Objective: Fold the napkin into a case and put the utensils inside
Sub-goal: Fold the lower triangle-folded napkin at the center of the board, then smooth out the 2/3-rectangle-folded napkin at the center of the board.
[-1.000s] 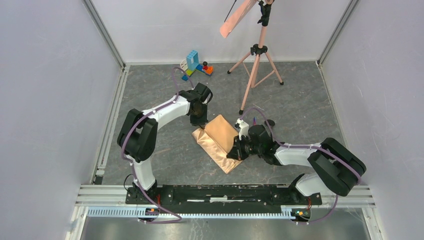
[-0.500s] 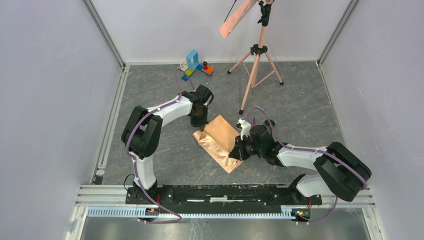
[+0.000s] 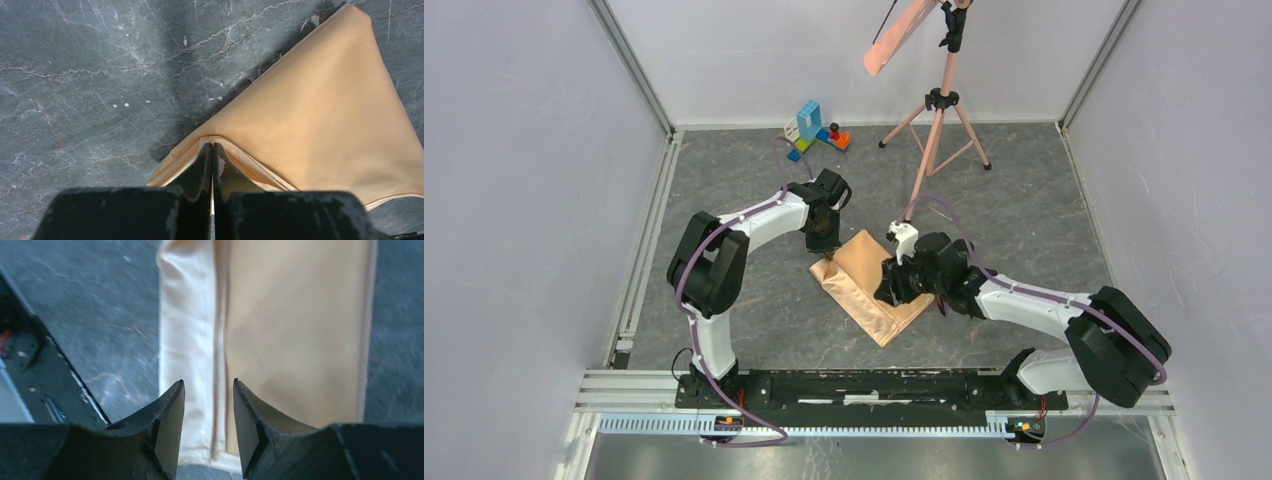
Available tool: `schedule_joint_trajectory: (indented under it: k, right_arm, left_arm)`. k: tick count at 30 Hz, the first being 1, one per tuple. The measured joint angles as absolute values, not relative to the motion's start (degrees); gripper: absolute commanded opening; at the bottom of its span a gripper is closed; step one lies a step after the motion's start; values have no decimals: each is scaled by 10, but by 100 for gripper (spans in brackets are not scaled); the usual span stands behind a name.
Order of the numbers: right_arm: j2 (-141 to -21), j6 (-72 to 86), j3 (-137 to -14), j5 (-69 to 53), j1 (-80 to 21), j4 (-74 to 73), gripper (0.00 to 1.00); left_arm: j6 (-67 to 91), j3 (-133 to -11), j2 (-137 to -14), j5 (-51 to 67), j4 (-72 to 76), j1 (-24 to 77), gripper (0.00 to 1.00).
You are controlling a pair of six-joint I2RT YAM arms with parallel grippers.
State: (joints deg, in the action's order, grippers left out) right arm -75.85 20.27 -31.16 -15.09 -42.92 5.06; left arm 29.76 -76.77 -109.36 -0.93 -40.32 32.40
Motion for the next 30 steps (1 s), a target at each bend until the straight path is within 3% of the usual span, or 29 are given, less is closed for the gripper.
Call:
schedule_joint_trajectory:
  k: [3,7,13,16,19,24,30]
  right_arm:
    - [-783,205,-336,-182,-432,91,39]
    - [-842,233,-336,-225,-447,154,23]
    - [-876,264,-301,-243,-460,206,17]
    - [-877,271,-284,-228,-460,211,16]
    - [-877,273,-274,-217,-460,213,15]
    - [-877,278,-272,-206,-460,220,14]
    - [-877,281,-272,-202,-460,221,14]
  left_arm:
    - [298,-768,-1094,-9,-403,324,3]
    - [298,-768,-1094,-9,-403,324,12]
    - [296,-770,-1086,3,-410,324,40]
    - [296,-770,-1062,9,-418,324,45]
    - [296,-765,-1019,17,-417,321,35]
    - [299,-700,-933,51,-392,293,9]
    - [305,-619,-927,108,-352,247,2]
